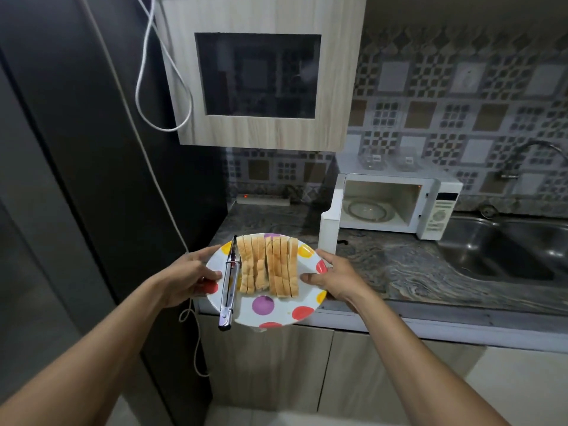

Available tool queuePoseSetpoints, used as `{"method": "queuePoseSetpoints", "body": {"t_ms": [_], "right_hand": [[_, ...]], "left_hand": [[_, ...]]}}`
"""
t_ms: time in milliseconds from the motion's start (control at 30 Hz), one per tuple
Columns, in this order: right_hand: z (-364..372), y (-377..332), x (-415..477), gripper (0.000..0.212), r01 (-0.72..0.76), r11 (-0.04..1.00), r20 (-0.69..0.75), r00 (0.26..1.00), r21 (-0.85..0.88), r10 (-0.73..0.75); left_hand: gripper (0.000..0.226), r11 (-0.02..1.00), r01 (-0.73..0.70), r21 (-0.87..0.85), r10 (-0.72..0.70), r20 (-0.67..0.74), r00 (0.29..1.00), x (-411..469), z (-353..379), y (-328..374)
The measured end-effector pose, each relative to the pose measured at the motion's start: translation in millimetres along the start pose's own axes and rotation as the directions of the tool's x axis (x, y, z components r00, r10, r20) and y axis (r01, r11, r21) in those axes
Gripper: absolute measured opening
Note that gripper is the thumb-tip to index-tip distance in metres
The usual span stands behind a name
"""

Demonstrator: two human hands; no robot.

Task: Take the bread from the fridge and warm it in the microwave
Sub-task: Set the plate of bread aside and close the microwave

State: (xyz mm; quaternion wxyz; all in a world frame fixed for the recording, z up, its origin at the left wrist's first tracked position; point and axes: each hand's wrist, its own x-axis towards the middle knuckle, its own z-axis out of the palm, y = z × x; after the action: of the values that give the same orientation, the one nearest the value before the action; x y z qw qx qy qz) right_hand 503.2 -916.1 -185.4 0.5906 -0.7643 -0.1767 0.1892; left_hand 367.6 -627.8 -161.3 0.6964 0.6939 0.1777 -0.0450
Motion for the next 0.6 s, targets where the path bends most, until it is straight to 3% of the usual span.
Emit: {"method": "queuePoseSetpoints", "body": {"t_ms": [600], "right_hand": [[52, -7, 134, 0.065, -0.041, 0.997, 0.048, 0.998, -0.058, 0.043]], "left_hand": [[0.07, 0.996, 0.089, 0.017, -0.086, -0.16, 0.983, 88, -82, 13]]}}
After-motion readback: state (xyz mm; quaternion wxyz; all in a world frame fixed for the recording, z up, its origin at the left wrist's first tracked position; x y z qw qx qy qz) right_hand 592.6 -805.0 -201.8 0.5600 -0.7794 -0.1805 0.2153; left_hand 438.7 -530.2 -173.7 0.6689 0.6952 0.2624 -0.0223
